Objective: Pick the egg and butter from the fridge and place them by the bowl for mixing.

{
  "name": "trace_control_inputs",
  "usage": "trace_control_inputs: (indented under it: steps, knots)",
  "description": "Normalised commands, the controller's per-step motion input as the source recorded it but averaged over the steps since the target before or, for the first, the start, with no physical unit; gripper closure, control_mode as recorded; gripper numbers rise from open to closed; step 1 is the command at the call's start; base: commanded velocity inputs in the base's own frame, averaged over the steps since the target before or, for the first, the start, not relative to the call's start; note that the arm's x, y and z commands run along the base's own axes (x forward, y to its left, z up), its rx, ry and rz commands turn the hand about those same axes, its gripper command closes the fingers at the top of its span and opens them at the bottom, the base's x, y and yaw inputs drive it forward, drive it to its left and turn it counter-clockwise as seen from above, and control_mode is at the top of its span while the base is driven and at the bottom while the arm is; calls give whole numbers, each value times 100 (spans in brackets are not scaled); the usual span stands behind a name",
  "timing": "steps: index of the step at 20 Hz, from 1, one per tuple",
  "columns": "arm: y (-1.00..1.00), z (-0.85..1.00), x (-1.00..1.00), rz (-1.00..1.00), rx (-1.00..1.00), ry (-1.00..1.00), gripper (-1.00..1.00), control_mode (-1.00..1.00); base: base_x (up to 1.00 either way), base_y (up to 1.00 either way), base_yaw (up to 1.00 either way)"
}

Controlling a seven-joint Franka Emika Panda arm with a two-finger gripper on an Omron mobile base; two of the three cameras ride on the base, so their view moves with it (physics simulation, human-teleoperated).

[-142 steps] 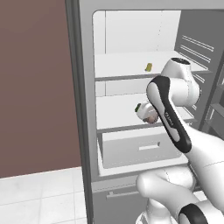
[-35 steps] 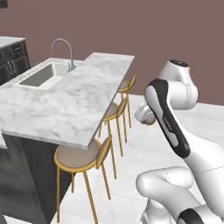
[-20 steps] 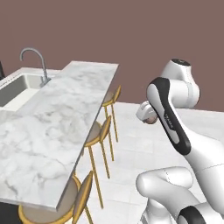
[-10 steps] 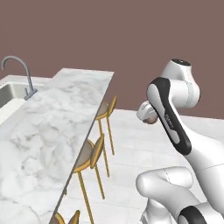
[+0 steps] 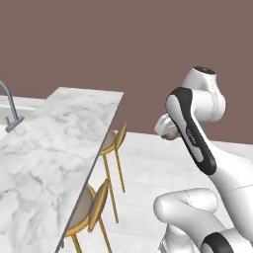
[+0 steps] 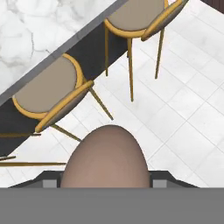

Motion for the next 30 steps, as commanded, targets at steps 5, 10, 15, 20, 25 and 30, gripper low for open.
trace_control_inputs:
  steps: [5,10,15,20,25,30]
  knots:
    - [0,0,0,0,0,0,100,100,67,-35,0]
    - [0,0,0,0,0,0,100,100,69,-39,0]
    - [0,0,0,0,0,0,100,100,70,-39,0]
    - [0,0,0,0,0,0,100,100,72,-40,0]
    - [0,0,0,0,0,0,100,100,77,-35,0]
    - [0,0,0,0,0,0,100,100,82,-28,0]
